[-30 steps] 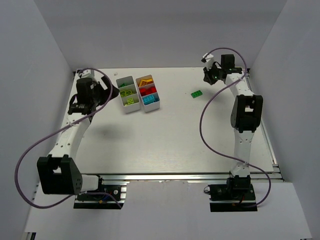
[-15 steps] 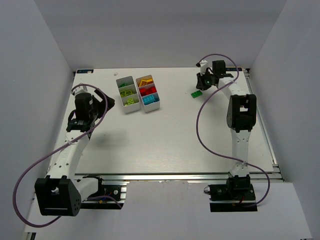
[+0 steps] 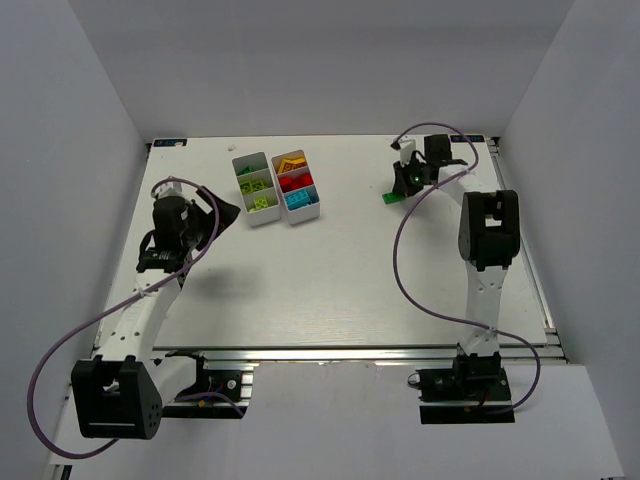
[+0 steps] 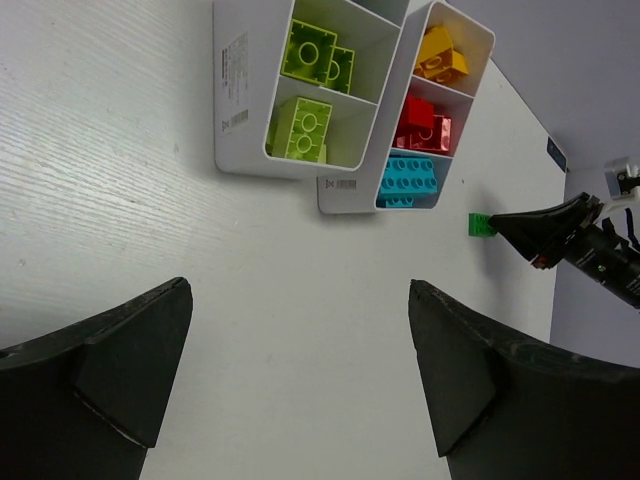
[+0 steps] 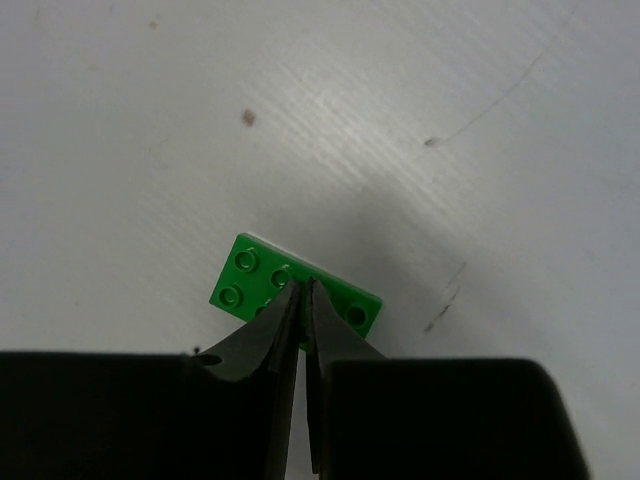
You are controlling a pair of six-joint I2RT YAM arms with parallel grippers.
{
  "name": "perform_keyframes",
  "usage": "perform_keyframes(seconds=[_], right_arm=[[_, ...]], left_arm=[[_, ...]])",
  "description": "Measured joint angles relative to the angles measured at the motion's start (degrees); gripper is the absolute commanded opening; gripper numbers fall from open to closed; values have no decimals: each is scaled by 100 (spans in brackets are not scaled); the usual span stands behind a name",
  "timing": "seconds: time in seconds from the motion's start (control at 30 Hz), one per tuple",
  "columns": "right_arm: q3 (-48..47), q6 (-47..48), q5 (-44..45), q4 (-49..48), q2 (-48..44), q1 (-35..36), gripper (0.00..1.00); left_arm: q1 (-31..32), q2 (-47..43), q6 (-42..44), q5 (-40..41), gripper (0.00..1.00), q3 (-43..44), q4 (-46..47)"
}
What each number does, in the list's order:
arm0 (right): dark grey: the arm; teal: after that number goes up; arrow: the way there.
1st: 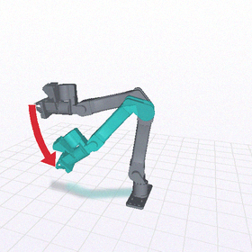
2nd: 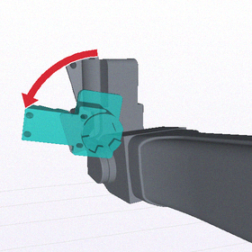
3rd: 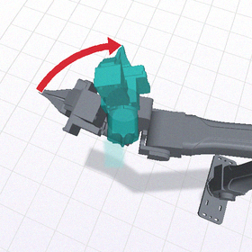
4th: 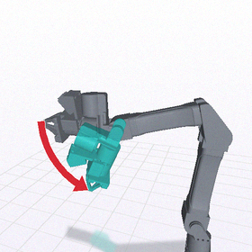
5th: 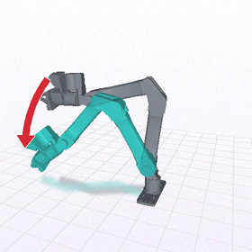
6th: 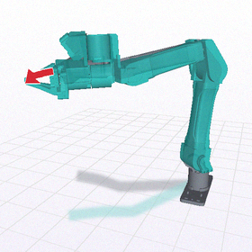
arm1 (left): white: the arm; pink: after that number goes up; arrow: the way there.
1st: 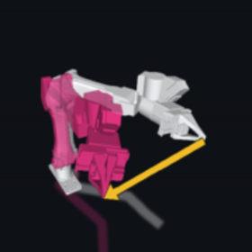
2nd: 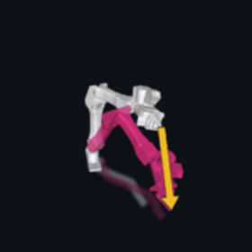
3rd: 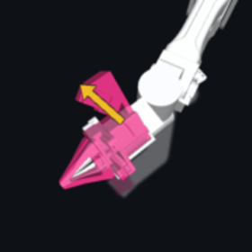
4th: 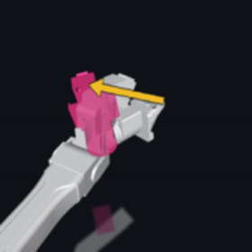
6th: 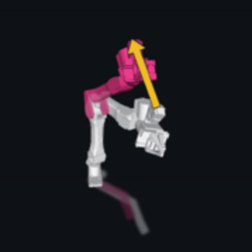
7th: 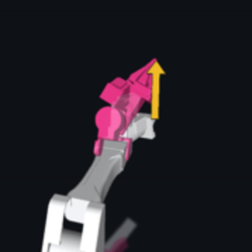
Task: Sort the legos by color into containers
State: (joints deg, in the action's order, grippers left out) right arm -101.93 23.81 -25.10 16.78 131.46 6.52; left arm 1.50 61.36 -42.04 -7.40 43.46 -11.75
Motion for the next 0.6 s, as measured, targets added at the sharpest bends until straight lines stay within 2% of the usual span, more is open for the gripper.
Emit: perform_keyframes(seconds=[0.23, 0.37, 0.43, 0.47, 0.5, 0.53, 0.6], right_arm=[[1405, 15, -232, 142, -955, 0, 8], [2039, 48, -623, 446, -1517, 0, 16], [2151, 245, -914, 649, -1759, 0, 33], [2159, 426, -1058, 761, -1873, 0, 44], [2159, 658, -1204, 822, -1980, 0, 73], [2153, 911, -1338, 898, -2087, -2, 87], [2094, 1751, -1508, 1115, -2218, 2, 89]], left_arm=[[0, -195, -72, -188, 98, -195, 160], [0, -302, -133, -295, 98, -363, 243], [0, -330, -170, -374, 97, -448, 302], [0, -343, -188, -407, 97, -485, 310], [2, -365, -197, -435, 97, -540, 334], [2, -387, -205, -466, 97, -579, 328], [2, -437, -223, -518, 97, -660, 334]])
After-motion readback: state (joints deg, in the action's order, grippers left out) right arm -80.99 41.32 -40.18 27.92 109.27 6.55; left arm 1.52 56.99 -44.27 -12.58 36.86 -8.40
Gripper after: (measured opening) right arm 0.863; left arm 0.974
